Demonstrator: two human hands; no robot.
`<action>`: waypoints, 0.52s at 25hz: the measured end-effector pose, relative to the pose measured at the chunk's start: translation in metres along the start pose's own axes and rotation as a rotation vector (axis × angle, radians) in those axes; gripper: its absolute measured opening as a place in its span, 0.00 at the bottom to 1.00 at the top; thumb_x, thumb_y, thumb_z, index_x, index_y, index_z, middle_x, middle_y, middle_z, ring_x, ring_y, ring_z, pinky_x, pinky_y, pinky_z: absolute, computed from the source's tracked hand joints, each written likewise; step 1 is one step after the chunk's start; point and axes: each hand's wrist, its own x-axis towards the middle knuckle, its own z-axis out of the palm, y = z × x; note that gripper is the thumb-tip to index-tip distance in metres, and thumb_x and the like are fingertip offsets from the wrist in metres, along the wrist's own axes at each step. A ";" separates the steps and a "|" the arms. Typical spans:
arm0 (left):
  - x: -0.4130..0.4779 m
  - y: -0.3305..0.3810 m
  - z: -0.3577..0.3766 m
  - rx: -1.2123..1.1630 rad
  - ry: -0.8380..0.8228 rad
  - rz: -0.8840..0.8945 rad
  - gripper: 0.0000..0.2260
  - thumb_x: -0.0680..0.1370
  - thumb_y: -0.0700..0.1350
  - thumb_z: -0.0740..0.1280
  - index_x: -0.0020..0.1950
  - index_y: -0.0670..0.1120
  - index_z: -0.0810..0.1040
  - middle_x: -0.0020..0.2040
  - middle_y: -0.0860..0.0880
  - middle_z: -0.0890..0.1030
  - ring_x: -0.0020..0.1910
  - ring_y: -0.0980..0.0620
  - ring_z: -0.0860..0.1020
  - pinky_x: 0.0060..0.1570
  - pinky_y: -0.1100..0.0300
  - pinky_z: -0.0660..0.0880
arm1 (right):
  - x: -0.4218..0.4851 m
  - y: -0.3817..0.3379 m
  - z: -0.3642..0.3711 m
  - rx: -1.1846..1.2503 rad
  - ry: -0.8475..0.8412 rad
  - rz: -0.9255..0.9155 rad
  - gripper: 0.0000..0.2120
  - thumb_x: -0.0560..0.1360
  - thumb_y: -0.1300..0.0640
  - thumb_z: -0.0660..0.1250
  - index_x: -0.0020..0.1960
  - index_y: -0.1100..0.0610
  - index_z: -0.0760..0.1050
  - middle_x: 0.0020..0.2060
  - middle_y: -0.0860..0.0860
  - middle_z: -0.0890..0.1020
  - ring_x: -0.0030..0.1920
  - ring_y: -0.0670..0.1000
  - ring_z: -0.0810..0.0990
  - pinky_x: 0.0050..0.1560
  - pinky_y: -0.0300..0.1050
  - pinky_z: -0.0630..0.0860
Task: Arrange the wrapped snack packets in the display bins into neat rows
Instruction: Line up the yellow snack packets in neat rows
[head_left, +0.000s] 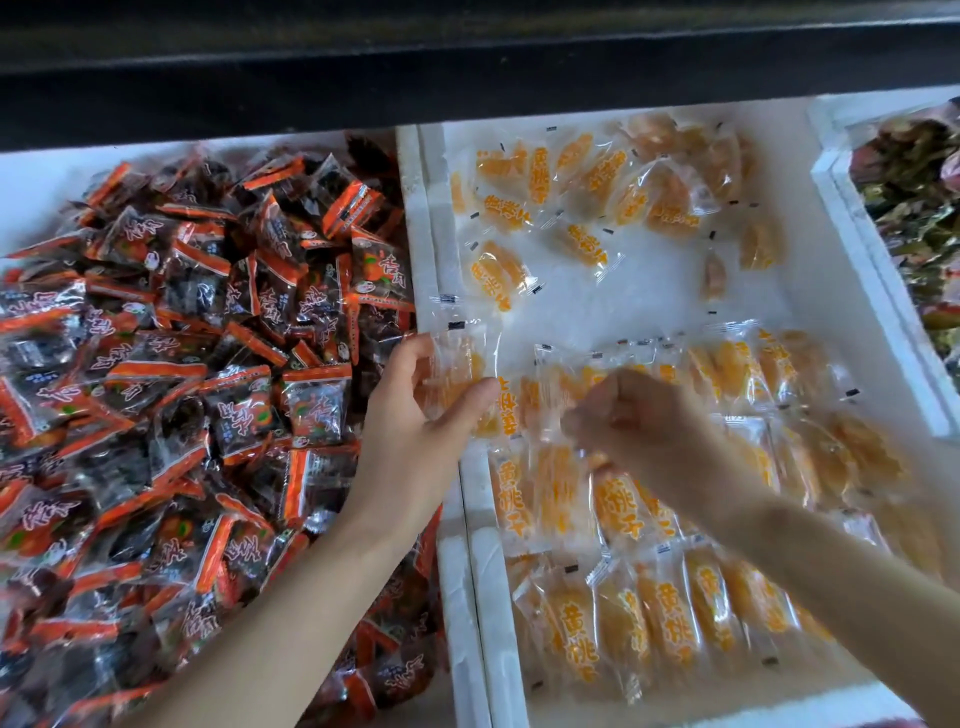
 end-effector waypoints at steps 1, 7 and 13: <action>-0.004 0.000 0.001 -0.008 -0.009 -0.003 0.23 0.73 0.49 0.71 0.66 0.51 0.71 0.56 0.56 0.81 0.53 0.60 0.80 0.59 0.56 0.75 | -0.014 0.009 0.004 -0.093 -0.044 -0.019 0.09 0.71 0.61 0.71 0.36 0.54 0.73 0.30 0.48 0.81 0.33 0.49 0.81 0.36 0.45 0.80; -0.022 -0.005 0.007 0.000 -0.042 -0.019 0.23 0.72 0.51 0.71 0.65 0.51 0.71 0.57 0.54 0.80 0.54 0.59 0.79 0.57 0.60 0.76 | -0.067 0.046 0.029 -0.390 -0.190 -0.112 0.11 0.73 0.60 0.69 0.41 0.45 0.71 0.36 0.42 0.80 0.39 0.43 0.79 0.43 0.40 0.76; -0.036 -0.010 0.012 0.048 -0.053 -0.022 0.24 0.72 0.53 0.71 0.66 0.51 0.71 0.59 0.55 0.78 0.60 0.55 0.77 0.63 0.49 0.72 | -0.065 0.052 0.029 -0.373 -0.197 -0.160 0.07 0.77 0.62 0.65 0.47 0.50 0.74 0.36 0.40 0.78 0.33 0.36 0.77 0.34 0.31 0.72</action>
